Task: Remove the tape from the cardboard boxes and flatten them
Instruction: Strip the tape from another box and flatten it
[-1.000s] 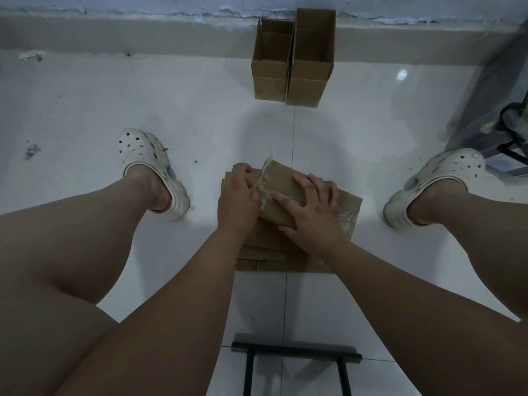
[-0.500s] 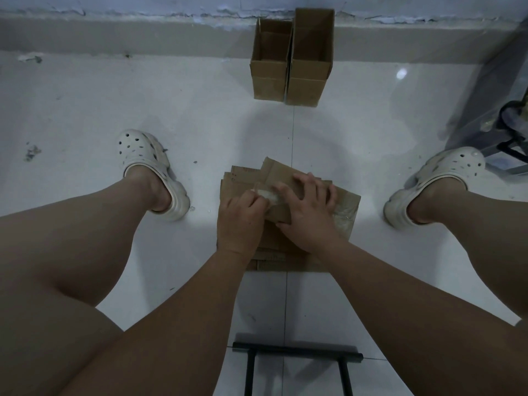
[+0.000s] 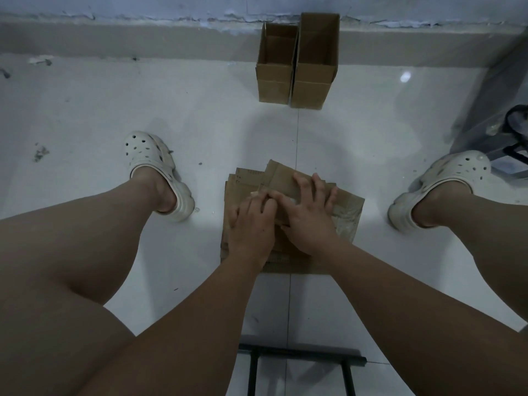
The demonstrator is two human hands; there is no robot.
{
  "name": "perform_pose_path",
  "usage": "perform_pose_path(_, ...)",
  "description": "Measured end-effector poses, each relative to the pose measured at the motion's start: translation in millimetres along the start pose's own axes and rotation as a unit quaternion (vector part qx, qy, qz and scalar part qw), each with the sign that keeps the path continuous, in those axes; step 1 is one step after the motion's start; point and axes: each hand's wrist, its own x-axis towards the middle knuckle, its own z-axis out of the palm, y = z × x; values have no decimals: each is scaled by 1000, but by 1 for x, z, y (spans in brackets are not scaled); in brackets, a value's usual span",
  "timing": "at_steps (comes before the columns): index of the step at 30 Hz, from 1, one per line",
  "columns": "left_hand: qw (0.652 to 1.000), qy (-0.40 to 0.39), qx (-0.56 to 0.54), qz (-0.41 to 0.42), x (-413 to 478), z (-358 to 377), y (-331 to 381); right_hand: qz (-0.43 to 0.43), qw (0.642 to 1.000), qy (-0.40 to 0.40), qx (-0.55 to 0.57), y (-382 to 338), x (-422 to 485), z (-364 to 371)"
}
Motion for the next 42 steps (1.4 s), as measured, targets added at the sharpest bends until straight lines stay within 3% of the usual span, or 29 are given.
perform_pose_path(11,999,30,-27,-29,-2,-10,4,18,999,-19,-47,3,6,-2)
perform_pose_path(21,987,29,-52,-149,-1,-23,31,18,999,5,-37,7,3,1)
perform_pose_path(23,987,36,-86,-133,1,-24,28,18,999,1,-41,9,4,0)
perform_pose_path(25,972,44,-206,-101,0,-29,24,19,999,-6,-45,12,6,-1)
perform_pose_path(27,935,73,-333,-102,2,-34,19,20,999,-9,-42,16,10,-5)
perform_pose_path(29,895,82,-382,-214,12,-31,9,19,999,-15,-30,20,16,-9)
perform_pose_path(30,840,66,-448,-300,20,-32,1,17,999,-18,-22,22,17,-11)
perform_pose_path(32,631,5,-646,-429,30,-30,-12,15,1000,-20,-6,25,16,-13)
perform_pose_path(33,573,-17,-690,-442,32,-27,-16,14,1000,-17,-2,26,15,-13)
perform_pose_path(34,585,-41,-692,-422,32,-26,-17,12,1000,-15,1,27,14,-12)
perform_pose_path(36,670,-69,-646,-359,32,-25,-13,13,1000,-12,10,28,14,-12)
perform_pose_path(42,840,-46,-468,-272,30,-20,-6,12,999,-18,50,36,17,-20)
